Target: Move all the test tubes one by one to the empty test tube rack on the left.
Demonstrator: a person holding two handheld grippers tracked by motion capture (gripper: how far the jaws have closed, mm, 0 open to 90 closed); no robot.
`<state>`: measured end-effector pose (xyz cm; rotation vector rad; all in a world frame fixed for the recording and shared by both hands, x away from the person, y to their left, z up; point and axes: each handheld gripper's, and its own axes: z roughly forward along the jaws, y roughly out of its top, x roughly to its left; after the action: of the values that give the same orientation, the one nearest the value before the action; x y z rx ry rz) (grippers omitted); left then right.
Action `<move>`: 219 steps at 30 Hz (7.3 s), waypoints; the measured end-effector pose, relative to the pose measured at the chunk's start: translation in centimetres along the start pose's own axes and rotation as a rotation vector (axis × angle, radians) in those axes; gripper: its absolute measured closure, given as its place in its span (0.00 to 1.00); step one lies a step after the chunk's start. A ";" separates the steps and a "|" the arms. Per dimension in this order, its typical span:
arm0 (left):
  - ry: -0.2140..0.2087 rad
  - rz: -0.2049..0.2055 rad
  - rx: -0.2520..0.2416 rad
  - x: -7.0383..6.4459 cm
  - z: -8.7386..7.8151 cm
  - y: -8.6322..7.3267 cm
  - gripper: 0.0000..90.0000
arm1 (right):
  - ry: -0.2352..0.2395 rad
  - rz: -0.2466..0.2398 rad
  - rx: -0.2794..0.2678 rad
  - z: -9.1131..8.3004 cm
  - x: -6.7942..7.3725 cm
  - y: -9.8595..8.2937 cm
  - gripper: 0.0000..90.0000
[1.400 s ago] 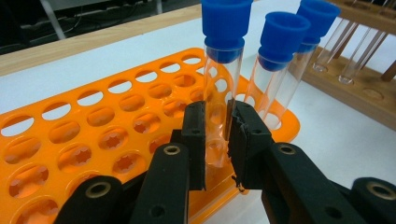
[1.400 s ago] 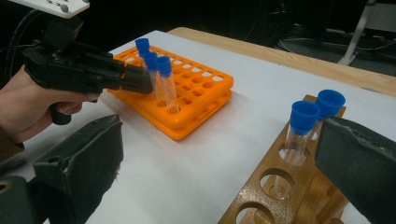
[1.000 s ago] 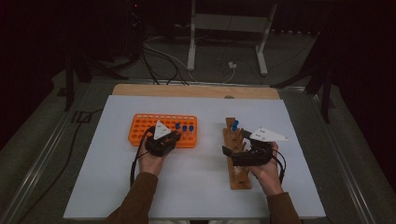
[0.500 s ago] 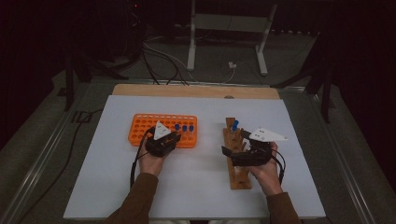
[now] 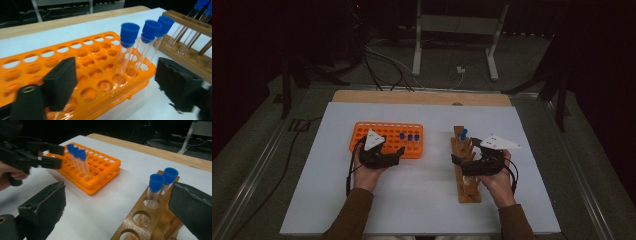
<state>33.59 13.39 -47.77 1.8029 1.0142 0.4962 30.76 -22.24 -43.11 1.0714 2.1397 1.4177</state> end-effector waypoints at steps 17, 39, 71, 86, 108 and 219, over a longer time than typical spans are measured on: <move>0.005 0.008 -0.051 1.4 -5.6 -1.3 0.01 | -0.039 0.020 0.028 1.3 -1.9 0.3 0.03; 0.031 -0.017 -0.117 1.6 -7.9 -1.0 0.01 | -0.063 0.008 0.057 2.5 -2.7 -0.2 0.34; 0.029 -0.029 -0.119 1.6 -7.9 -1.0 0.01 | -0.137 -0.038 0.094 3.7 -2.9 -0.6 0.85; -0.006 -0.005 -0.085 0.2 -6.5 0.2 0.01 | -0.135 -0.044 0.057 2.0 -2.7 1.0 0.85; -0.085 0.050 -0.065 -2.8 -3.0 2.5 0.04 | -0.113 -0.065 -0.005 -0.3 -1.8 3.7 0.85; -0.066 0.073 -0.137 -1.4 -2.3 4.1 0.86 | -0.045 -0.006 0.018 0.0 0.1 0.6 0.04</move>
<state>32.85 12.74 -42.90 1.7271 0.8513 0.5338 30.90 -22.02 -42.60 1.0924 2.1259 1.3619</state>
